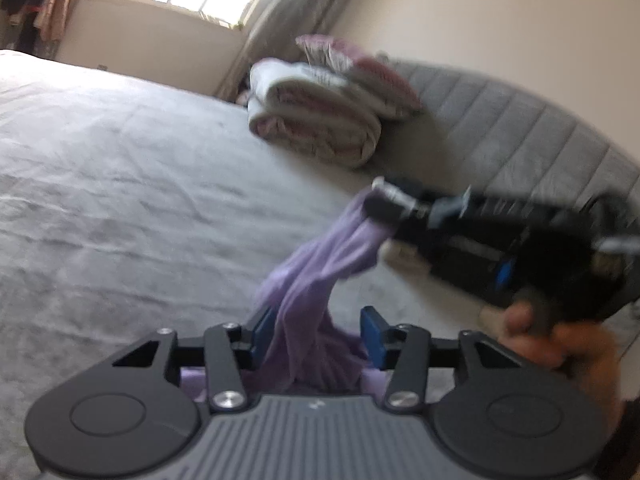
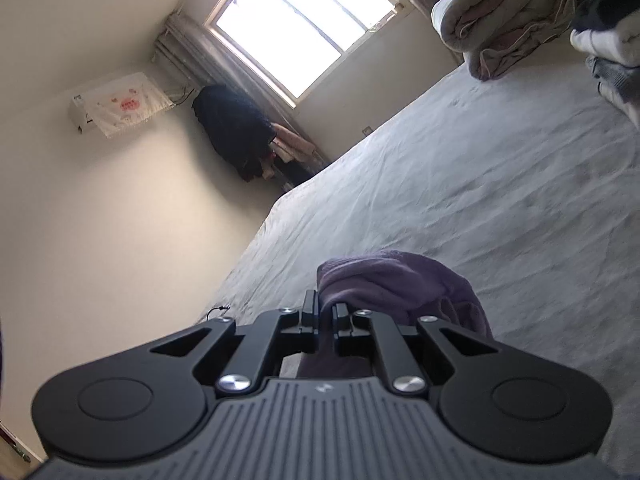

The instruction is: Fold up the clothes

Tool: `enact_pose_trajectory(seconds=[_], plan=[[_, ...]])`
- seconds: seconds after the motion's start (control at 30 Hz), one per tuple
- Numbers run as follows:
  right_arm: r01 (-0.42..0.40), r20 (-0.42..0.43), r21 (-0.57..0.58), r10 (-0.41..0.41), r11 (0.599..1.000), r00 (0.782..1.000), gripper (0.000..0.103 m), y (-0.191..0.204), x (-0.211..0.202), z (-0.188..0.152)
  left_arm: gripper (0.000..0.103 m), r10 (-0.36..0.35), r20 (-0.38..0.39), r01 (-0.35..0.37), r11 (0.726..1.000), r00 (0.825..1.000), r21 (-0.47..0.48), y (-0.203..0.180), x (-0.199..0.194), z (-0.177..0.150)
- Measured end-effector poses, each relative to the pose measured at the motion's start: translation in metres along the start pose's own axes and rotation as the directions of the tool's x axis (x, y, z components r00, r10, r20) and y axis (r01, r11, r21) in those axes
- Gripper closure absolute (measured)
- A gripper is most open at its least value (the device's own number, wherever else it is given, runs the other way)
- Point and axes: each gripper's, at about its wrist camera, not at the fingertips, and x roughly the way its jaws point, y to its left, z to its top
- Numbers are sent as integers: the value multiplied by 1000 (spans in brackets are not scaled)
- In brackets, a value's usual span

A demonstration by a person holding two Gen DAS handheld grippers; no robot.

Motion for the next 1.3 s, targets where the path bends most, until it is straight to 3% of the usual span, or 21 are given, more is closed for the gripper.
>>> enact_pose_trajectory(seconds=[0.1, 0.17, 0.23, 0.27, 0.3, 0.47, 0.53, 0.6, 0.67, 0.77, 0.8, 0.83, 0.93, 1.1, 1.13, 1.17, 1.2, 1.3], plan=[[6, -5, 8, -6, 1000, 1000, 93, -3, 0, 1, 44, 75, -59, -74, 997, 995, 19, -1, 21, -6], [11, -9, 16, -10, 1000, 1000, 93, -7, 0, 2, 49, 126, -88, -125, 992, 988, 14, 2, 33, -10], [26, -16, 21, -26, 999, 1000, 93, -9, 1, 1, 72, 165, -99, -167, 986, 981, -14, 7, 38, -12], [37, -21, 21, -36, 999, 999, 93, -10, 1, 1, 93, 179, -100, -183, 983, 979, -33, 10, 39, -11], [48, -26, 21, -47, 999, 999, 93, -11, 1, 1, 100, 192, -103, -198, 979, 976, -51, 13, 40, -11], [124, -61, 10, -123, 992, 991, 93, -15, 6, -4, 101, 249, 26, -244, 963, 968, -115, 17, 17, 1], [140, -73, 15, -139, 990, 988, 91, -18, 8, -6, 101, 275, 103, -263, 958, 956, -118, 17, 4, 9], [145, -85, 27, -142, 989, 986, 87, -21, 10, -9, 101, 313, 178, -296, 948, 933, -114, 18, -7, 17], [148, -99, 32, -144, 988, 985, 87, -22, 12, -12, 101, 370, 243, -353, 929, 897, -111, 20, -16, 25], [161, -125, 18, -158, 987, 980, 87, -21, 15, -16, 101, 491, 287, -469, 871, 823, -144, 30, -22, 34], [168, -137, 14, -164, 986, 977, 87, -21, 17, -18, 100, 520, 283, -495, 854, 805, -162, 35, -22, 36], [175, -149, 10, -171, 985, 974, 87, -21, 18, -19, 100, 535, 268, -504, 845, 801, -182, 40, -22, 38], [206, -182, -13, -205, 978, 962, 87, -23, 23, -25, 98, 526, 206, -474, 843, 825, -255, 52, -24, 39], [239, -212, -38, -241, 970, 947, 85, -27, 31, -33, 68, 472, 138, -415, 856, 871, -308, 59, -23, 36], [244, -217, -46, -248, 969, 944, 81, -27, 31, -34, 68, 454, 123, -399, 861, 882, -314, 60, -23, 34], [249, -221, -54, -255, 967, 941, 67, -28, 31, -35, 66, 435, 108, -383, 866, 894, -320, 60, -22, 32], [254, -225, -62, -262, 965, 939, 62, -28, 31, -36, 64, 410, 89, -362, 872, 908, -331, 61, -22, 29], [269, -237, -86, -282, 959, 930, 62, -28, 30, -38, 63, 349, 33, -313, 876, 937, -366, 68, -19, 25]])
